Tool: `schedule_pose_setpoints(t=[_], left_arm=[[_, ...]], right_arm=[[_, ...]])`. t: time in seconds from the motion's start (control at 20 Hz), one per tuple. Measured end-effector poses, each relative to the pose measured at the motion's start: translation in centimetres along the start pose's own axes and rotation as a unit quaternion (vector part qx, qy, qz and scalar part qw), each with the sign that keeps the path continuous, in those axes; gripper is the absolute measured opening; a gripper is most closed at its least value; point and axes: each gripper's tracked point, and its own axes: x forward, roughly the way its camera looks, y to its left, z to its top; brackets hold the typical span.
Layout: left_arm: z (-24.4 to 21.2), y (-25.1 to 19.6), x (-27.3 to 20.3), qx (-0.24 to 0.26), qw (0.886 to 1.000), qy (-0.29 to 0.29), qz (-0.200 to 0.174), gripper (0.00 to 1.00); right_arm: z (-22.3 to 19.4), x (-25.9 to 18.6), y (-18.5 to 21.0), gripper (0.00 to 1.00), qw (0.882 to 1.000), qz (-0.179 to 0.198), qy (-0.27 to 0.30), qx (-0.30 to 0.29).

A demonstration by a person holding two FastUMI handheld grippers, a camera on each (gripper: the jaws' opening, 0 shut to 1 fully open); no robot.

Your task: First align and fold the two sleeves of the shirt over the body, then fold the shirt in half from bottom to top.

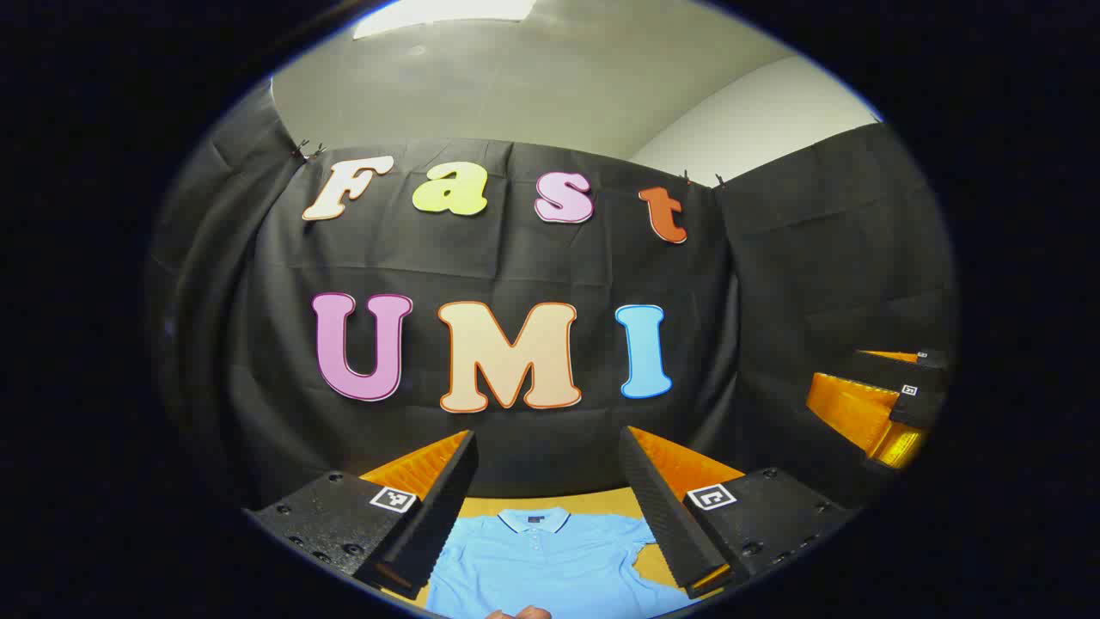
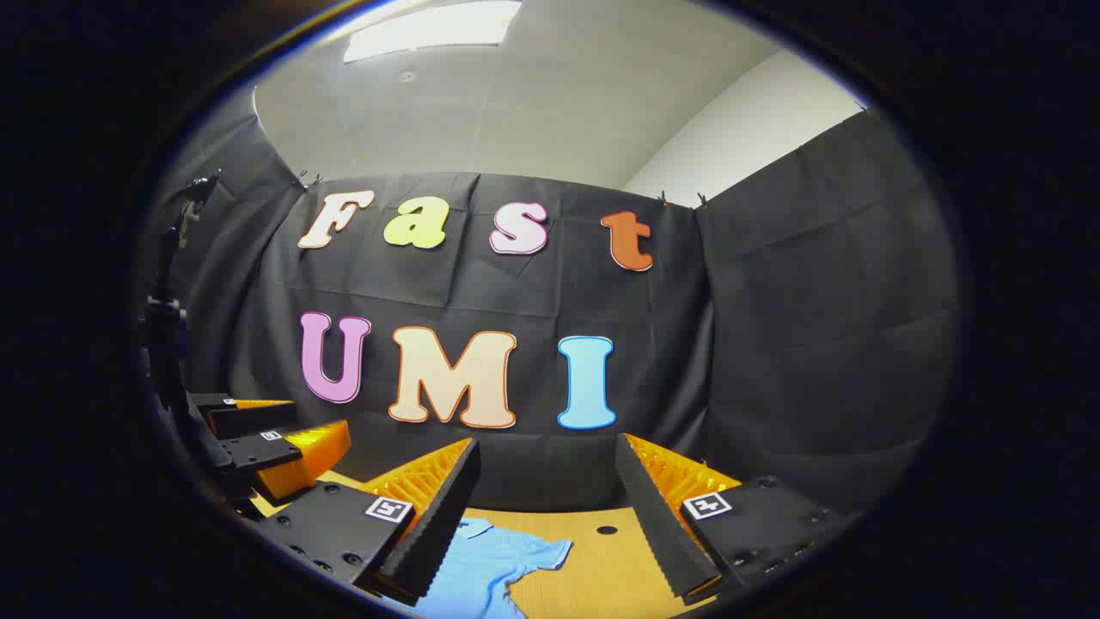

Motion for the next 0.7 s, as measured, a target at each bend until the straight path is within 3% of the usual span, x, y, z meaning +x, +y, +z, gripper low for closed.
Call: schedule_pose_setpoints(t=[0.7], left_arm=[[-0.7, 2.5, 2.0, 0.009, 1.000, 0.004, 0.011, 0.98]], right_arm=[[-1.4, 1.9, 1.8, 0.98, 0.999, -0.003, 0.025, 0.025]])
